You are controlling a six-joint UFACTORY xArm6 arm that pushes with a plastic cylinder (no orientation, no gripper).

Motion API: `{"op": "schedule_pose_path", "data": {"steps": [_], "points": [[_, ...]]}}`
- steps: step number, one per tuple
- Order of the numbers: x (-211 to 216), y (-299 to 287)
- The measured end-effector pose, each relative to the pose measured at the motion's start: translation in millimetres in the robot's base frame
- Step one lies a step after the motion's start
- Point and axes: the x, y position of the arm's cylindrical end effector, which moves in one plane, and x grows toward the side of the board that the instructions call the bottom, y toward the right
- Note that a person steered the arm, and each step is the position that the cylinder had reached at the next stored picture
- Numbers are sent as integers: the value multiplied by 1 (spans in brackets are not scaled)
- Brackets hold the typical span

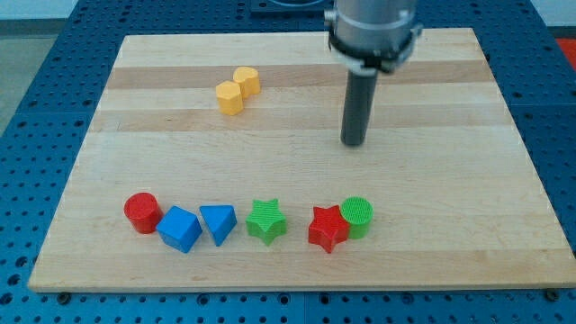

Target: Move the yellow heart to the right of the hexagon

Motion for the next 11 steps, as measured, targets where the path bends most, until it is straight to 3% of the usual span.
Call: {"op": "schedule_pose_path", "data": {"steps": [1, 4, 6, 11], "points": [[-61, -4], [-123, -93], [-118, -152], [-57, -156]]}}
